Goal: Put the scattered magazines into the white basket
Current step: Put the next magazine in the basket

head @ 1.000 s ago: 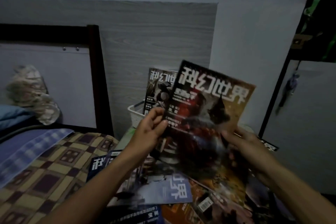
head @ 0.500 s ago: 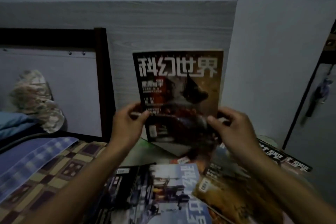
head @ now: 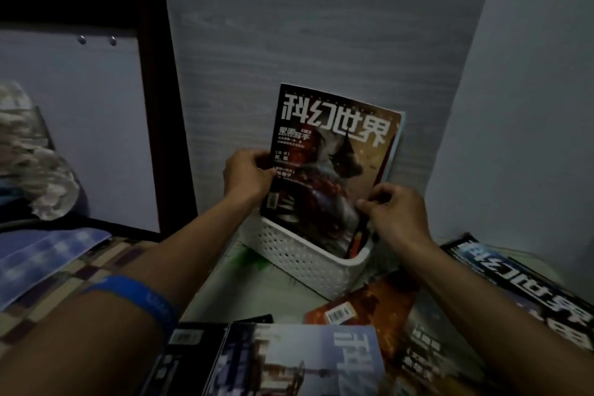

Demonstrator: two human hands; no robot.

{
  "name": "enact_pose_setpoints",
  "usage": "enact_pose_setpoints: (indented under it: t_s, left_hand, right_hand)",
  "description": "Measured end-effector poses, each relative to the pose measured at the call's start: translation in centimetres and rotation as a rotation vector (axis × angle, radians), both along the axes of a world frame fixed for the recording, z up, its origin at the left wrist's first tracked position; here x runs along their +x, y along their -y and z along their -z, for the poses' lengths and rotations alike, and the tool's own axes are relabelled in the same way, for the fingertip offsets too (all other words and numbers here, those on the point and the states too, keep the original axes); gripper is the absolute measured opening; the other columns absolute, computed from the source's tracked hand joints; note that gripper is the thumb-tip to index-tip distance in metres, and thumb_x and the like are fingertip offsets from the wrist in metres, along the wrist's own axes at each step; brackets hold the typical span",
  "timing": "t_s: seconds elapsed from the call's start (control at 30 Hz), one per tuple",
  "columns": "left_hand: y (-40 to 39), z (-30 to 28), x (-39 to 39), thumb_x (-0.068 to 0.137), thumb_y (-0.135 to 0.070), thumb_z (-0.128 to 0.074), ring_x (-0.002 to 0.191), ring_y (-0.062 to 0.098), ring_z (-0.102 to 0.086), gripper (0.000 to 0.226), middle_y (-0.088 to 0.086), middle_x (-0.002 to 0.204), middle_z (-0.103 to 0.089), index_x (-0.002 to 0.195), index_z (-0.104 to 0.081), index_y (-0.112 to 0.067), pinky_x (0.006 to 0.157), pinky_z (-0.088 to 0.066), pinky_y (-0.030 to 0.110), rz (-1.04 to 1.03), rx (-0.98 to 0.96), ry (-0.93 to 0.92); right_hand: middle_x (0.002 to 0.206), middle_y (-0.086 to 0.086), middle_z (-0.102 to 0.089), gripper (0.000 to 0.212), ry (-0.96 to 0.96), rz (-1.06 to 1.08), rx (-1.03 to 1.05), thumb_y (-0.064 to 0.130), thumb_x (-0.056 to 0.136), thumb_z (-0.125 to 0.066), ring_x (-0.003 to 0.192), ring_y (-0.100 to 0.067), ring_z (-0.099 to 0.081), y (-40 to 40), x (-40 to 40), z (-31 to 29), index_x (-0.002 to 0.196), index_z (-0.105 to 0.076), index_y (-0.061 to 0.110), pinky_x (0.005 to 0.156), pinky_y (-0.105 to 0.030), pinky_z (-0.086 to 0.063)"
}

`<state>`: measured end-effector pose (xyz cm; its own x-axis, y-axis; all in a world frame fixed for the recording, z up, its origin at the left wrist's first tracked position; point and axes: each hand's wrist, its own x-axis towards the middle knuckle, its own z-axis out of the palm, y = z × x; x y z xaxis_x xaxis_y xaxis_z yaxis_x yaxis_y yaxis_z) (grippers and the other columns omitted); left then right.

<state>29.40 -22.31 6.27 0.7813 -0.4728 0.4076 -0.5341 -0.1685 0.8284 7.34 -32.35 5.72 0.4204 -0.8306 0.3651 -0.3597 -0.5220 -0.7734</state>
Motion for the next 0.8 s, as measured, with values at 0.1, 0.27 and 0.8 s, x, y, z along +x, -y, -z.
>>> enact_pose_setpoints:
  t_s: [0.1, 0.27, 0.8]
  left_hand:
    - [0.6, 1.3, -0.4, 0.083, -0.012, -0.073, 0.078, 0.01, -0.067, 0.018, -0.009, 0.085, -0.07, 0.086, -0.073, -0.029, 0.072, -0.054, 0.023, -0.033, 0.01, 0.012]
    - [-0.9, 1.0, -2.1, 0.088, -0.016, -0.066, 0.099, 0.012, -0.058, 0.036, 0.002, 0.122, -0.062, 0.124, -0.061, -0.016, 0.084, -0.051, 0.029, -0.089, -0.036, 0.04]
    - [-18.1, 4.0, -13.4, 0.06, -0.068, -0.077, 0.108, 0.016, -0.048, 0.095, -0.005, 0.12, -0.046, 0.139, -0.045, -0.026, 0.09, -0.046, 0.034, 0.583, 0.831, 0.364]
  right_hand:
    - [0.077, 0.001, -0.07, 0.013, -0.043, 0.055, -0.011, 0.023, 0.084, -0.076, 0.067, -0.019, -0.066, 0.5, 0.1, 0.8, 0.074, -0.071, 0.016, 0.063, -0.03, -0.051]
    - [0.074, 0.006, -0.067, 0.013, -0.029, 0.058, -0.066, 0.026, 0.087, -0.071, 0.071, -0.015, -0.064, -0.5, -1.6, 0.3, 0.077, -0.071, 0.018, 0.068, -0.033, -0.053]
    - [0.098, 0.018, -0.057, 0.009, -0.57, -0.396, -0.25, 0.04, 0.087, -0.062, 0.088, 0.0, -0.053, -17.6, -18.7, 3.5, 0.095, -0.063, 0.036, 0.069, -0.023, -0.04]
